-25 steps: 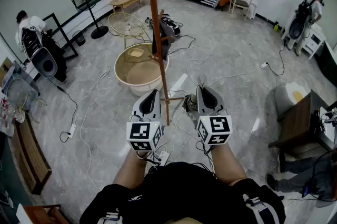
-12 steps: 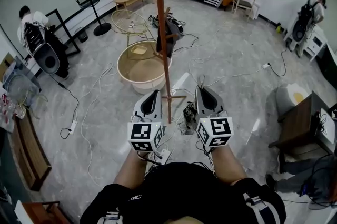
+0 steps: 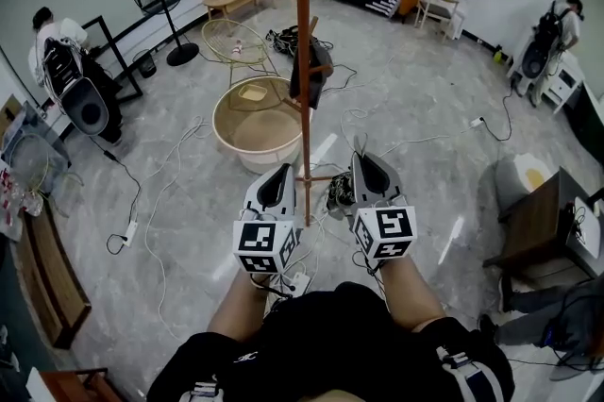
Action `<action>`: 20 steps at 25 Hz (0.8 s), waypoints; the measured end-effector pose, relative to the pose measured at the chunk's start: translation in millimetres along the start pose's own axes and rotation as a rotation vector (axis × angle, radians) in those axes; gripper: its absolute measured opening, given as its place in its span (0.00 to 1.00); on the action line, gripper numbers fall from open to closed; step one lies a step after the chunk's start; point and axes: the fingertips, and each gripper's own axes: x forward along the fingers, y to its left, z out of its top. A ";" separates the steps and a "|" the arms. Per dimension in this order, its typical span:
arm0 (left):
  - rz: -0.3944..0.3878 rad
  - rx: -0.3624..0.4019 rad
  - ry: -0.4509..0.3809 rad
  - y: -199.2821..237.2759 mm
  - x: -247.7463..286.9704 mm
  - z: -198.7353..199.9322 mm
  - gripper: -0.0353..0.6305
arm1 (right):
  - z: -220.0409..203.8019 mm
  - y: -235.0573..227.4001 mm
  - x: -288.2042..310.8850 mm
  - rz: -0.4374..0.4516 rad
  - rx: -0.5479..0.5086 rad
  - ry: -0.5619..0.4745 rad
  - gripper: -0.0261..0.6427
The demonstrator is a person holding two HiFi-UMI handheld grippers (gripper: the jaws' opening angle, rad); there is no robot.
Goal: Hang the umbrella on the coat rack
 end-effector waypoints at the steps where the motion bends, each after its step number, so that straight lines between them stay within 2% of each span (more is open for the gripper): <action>1: 0.000 -0.001 0.001 3.6 0.2 -1.8 0.08 | -1.4 1.7 5.1 0.002 -0.003 0.000 0.06; 9: 0.017 -0.001 0.026 40.2 35.2 -21.9 0.08 | -19.6 4.6 61.4 0.035 -0.014 0.005 0.06; 20: 0.102 0.032 0.067 97.3 149.0 -25.6 0.08 | -56.3 -26.6 180.5 0.159 0.014 0.057 0.06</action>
